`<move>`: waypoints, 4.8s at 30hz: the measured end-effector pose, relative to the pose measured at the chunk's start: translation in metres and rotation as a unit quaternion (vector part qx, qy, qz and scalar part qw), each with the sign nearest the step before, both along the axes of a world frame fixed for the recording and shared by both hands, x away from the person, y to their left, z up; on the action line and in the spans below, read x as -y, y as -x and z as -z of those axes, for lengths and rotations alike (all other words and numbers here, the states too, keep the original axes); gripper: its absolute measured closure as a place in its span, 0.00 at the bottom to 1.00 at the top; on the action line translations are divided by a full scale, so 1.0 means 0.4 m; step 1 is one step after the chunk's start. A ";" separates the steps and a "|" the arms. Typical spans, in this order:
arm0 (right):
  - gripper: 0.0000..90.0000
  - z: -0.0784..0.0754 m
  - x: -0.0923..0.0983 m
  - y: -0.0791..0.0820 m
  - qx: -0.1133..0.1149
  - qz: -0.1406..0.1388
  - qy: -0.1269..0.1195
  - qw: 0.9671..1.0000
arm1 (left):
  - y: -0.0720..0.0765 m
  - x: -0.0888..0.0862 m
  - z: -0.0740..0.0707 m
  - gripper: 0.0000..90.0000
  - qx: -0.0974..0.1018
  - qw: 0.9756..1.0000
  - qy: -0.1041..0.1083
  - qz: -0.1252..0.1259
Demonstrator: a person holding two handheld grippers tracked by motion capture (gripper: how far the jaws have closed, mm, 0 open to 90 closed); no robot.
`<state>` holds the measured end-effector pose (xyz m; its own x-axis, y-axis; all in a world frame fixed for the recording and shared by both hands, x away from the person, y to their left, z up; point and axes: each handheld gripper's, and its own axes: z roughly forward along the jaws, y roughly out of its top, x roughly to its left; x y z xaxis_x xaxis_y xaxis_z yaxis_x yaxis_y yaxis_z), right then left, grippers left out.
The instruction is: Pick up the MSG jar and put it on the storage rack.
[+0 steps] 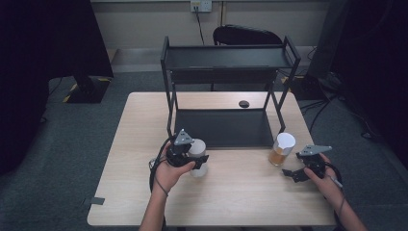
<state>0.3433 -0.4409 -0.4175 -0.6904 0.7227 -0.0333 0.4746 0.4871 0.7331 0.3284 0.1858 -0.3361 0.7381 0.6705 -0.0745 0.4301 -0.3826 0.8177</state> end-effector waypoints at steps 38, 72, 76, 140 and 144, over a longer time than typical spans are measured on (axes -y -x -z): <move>0.00 0.000 0.000 0.000 0.000 0.000 0.000 1.000 | -0.132 0.082 -0.106 0.38 0.014 1.000 0.016 0.011; 0.00 0.000 0.000 0.000 0.000 0.000 0.000 1.000 | -0.206 0.119 -0.270 0.38 0.021 0.999 0.027 0.002; 0.00 0.000 0.000 0.000 0.000 0.000 0.000 1.000 | -0.208 0.123 -0.295 0.38 0.026 0.999 0.020 -0.001; 0.00 0.000 0.000 0.000 0.000 0.000 0.000 1.000 | -0.199 0.121 -0.634 0.38 0.066 0.996 0.033 -0.043; 0.00 0.000 0.000 0.000 0.000 0.000 0.000 1.000 | -0.200 0.127 -0.655 0.38 0.072 0.996 0.030 -0.049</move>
